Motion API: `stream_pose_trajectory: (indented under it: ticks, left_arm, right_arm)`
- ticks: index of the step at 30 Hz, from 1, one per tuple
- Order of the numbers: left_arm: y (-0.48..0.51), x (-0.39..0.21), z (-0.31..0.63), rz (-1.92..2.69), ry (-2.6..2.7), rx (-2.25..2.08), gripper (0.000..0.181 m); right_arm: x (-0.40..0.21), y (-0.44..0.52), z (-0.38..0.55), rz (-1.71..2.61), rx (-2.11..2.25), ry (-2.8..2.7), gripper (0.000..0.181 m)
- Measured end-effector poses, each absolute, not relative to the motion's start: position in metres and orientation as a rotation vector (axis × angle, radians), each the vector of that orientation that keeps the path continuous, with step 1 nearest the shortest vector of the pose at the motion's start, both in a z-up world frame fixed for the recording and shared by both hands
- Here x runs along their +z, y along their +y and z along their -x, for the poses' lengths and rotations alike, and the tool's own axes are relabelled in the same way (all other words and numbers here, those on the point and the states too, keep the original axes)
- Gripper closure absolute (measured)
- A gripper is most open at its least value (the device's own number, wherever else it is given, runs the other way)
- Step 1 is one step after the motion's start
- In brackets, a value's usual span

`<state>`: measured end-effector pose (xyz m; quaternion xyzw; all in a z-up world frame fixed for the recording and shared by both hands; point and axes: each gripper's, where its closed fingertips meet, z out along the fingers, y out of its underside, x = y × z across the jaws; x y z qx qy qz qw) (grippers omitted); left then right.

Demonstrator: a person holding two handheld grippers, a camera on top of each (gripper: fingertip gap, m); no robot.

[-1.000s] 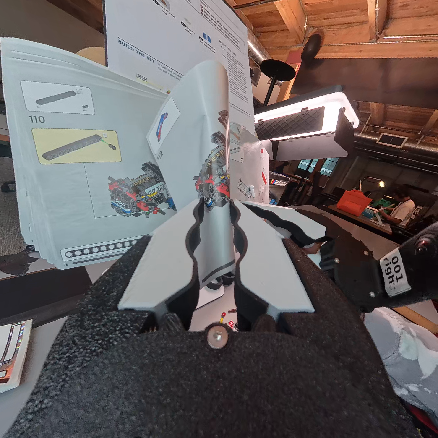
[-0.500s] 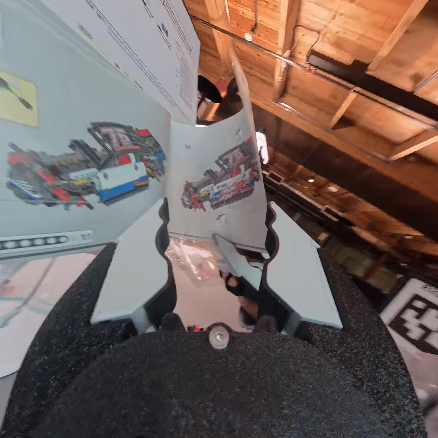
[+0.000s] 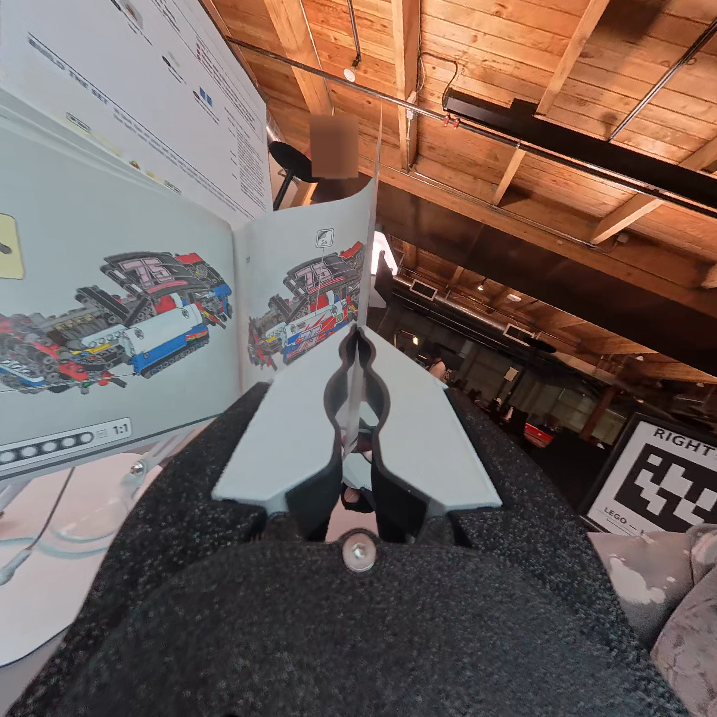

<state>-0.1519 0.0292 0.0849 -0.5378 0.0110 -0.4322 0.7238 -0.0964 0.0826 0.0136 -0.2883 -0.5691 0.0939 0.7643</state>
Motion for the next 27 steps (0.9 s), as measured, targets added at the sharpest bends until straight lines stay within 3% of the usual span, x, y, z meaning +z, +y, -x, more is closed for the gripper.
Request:
stream_pose_trajectory:
  ticks: [7, 13, 19, 22, 23, 27]
  left_arm:
    - [0.021, 0.073, 0.208, 1.244, -0.097, -0.689, 0.181]
    - [0.021, 0.069, 0.211, 1.236, -0.101, -0.713, 0.181]
    - [0.014, 0.093, 0.167, 1.173, -0.010, -0.839, 0.181]
    - [0.011, 0.108, 0.104, 1.148, 0.110, -0.951, 0.181]
    - [0.011, 0.110, 0.079, 1.156, 0.149, -0.994, 0.181]
    - [0.016, 0.106, 0.018, 1.171, 0.244, -1.088, 0.181]
  right_arm:
    - [0.014, 0.082, 0.097, 0.712, 0.351, -1.211, 0.157]
    - [0.020, 0.093, 0.092, 0.835, 0.513, -1.145, 0.151]
    - [0.023, 0.072, 0.092, 0.788, 0.500, -1.189, 0.109]
    - [0.034, 0.060, 0.086, 0.708, 0.402, -1.134, 0.103]
    - [0.041, 0.059, 0.082, 0.701, 0.376, -1.090, 0.104]
    - [0.065, 0.073, 0.041, 0.732, 0.435, -0.880, 0.143]
